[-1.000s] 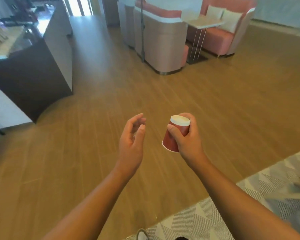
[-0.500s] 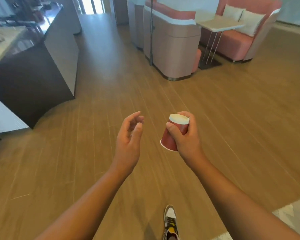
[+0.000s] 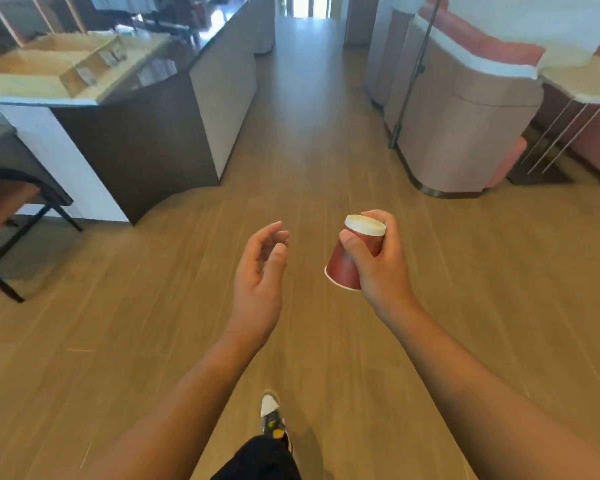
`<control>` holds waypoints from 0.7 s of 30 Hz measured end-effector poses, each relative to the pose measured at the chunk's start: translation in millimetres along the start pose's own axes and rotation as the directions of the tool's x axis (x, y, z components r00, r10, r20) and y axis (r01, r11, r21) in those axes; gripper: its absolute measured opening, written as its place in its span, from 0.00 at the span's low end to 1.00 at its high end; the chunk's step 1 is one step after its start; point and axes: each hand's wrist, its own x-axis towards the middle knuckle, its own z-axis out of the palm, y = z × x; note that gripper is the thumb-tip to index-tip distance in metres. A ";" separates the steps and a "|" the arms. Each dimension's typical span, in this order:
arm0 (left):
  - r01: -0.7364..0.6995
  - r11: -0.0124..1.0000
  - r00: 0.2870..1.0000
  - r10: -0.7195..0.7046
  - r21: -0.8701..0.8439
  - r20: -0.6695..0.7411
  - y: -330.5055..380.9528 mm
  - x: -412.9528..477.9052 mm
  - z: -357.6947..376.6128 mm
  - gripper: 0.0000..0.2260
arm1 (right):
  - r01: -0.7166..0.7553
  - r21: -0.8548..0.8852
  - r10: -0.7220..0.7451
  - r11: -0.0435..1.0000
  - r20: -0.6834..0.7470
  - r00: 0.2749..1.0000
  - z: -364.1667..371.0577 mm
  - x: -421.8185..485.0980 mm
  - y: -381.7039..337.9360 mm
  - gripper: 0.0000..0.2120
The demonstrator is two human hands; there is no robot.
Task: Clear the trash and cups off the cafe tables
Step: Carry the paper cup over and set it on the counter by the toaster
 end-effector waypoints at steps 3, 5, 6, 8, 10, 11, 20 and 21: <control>-0.002 1.000 0.999 0.001 -0.004 -0.042 -18.3 57.2 0.9 0.18 | -0.006 0.012 0.006 1.000 0.029 1.000 28.2 58.0 9.9 0.23; -0.010 1.000 0.998 0.010 -0.006 -0.055 -31.7 102.0 0.0 0.17 | -0.032 0.035 0.032 0.999 0.024 0.999 50.0 101.8 16.3 0.25; -0.017 1.000 0.998 0.016 -0.007 -0.058 -38.4 126.1 -1.0 0.16 | -0.053 0.058 0.051 0.997 0.025 0.998 61.7 125.2 19.9 0.24; -0.016 1.000 0.999 0.015 -0.013 -0.045 -48.5 172.9 -3.6 0.15 | -0.104 0.108 0.102 0.989 0.026 0.994 84.1 170.3 25.3 0.20; -0.008 1.000 1.000 0.007 -0.018 -0.025 -55.3 219.6 -6.5 0.14 | -0.171 0.184 0.172 0.968 0.012 0.985 106.0 214.5 28.0 0.19; -0.012 1.000 1.000 0.012 -0.016 -0.021 -57.1 241.5 -8.2 0.14 | -0.207 0.238 0.211 0.949 0.006 0.977 116.5 235.5 28.6 0.18; 0.010 1.000 1.000 -0.010 0.025 0.017 -87.6 422.6 -3.4 0.14 | -0.327 0.355 0.337 0.876 0.036 0.941 181.6 402.4 43.1 0.09; 0.015 0.999 1.000 -0.015 0.029 0.016 -93.8 441.6 0.5 0.14 | -0.330 0.353 0.339 0.875 0.039 0.940 184.7 421.2 48.6 0.09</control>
